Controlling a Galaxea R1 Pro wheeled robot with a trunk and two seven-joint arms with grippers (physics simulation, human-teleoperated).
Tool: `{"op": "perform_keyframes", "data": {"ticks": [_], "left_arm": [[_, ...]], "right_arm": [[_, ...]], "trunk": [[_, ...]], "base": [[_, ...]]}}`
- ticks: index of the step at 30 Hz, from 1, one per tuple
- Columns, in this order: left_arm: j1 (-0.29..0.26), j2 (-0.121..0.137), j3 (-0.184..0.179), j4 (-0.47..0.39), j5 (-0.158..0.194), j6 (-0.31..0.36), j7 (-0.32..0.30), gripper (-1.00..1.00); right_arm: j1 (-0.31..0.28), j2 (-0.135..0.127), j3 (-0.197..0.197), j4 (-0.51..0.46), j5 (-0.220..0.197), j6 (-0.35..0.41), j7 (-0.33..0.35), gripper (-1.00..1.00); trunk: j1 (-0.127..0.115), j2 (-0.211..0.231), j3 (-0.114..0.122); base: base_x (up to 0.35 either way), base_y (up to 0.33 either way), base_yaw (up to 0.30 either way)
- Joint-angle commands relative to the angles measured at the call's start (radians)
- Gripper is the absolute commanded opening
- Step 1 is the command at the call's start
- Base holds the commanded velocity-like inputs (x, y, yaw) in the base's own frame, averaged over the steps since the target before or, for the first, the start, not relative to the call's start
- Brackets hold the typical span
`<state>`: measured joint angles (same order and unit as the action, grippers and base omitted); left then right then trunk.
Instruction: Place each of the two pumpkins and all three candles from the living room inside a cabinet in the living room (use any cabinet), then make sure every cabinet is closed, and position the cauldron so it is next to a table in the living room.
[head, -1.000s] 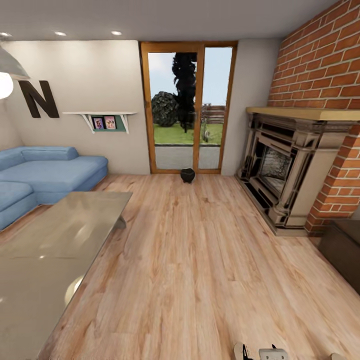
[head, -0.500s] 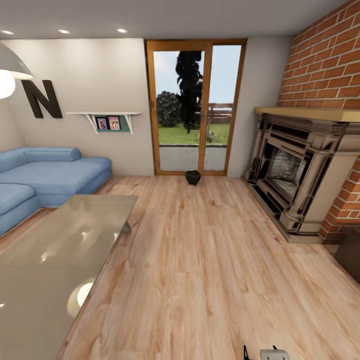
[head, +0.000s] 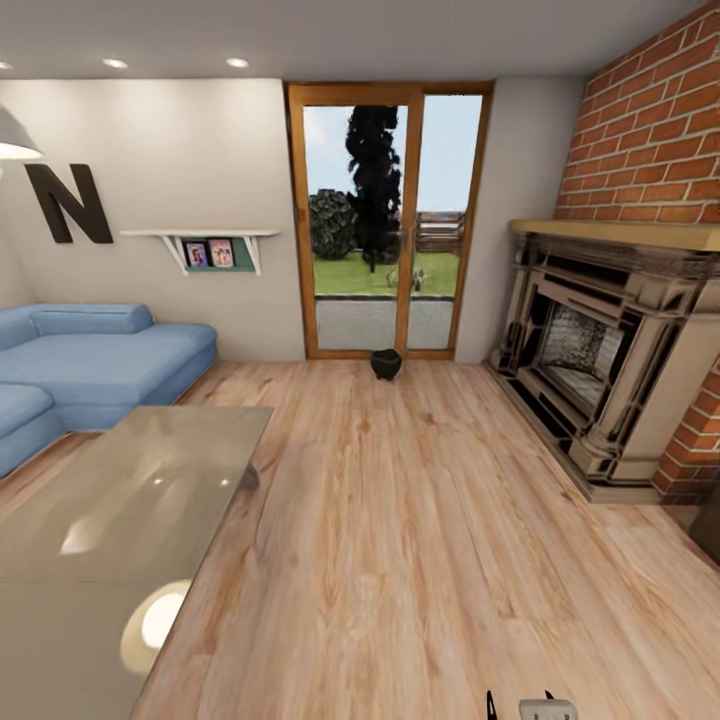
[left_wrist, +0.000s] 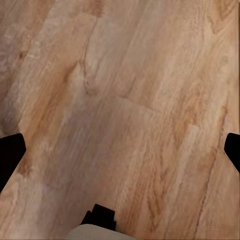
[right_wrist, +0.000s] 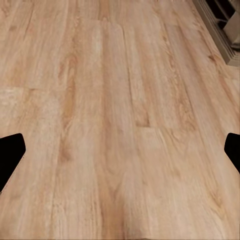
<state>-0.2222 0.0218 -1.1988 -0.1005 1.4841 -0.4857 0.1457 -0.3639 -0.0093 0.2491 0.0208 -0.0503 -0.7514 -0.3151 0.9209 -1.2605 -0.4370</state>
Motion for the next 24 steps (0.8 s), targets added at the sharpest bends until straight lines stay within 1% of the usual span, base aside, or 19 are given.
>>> {"op": "perform_keyframes", "data": {"ticks": [1,12,17,24], "left_arm": [[0.0,0.001,-0.008,-0.004,0.002,-0.001,0.009,1.0],[0.0,0.002,-0.008,-0.004,0.002,-0.002,0.009,1.0],[0.0,0.003,-0.008,-0.004,0.002,-0.002,0.009,1.0],[0.0,0.003,-0.008,-0.004,0.002,-0.002,0.009,1.0]], "right_arm": [[-0.001,0.0,0.009,0.002,-0.005,-0.003,-0.004,1.0],[-0.001,0.002,0.01,0.002,-0.005,-0.003,-0.004,1.0],[-0.001,0.002,0.01,0.002,-0.005,-0.002,-0.006,1.0],[-0.001,0.003,0.01,0.002,-0.005,-0.002,-0.008,1.0]], "trunk": [[0.001,-0.001,0.001],[0.001,-0.001,0.017],[0.001,-0.001,0.018],[0.001,-0.001,0.019]], "base": [[0.314,0.115,-0.124],[0.314,0.124,-0.126],[0.315,0.113,-0.022],[0.324,0.023,-0.002]]}}
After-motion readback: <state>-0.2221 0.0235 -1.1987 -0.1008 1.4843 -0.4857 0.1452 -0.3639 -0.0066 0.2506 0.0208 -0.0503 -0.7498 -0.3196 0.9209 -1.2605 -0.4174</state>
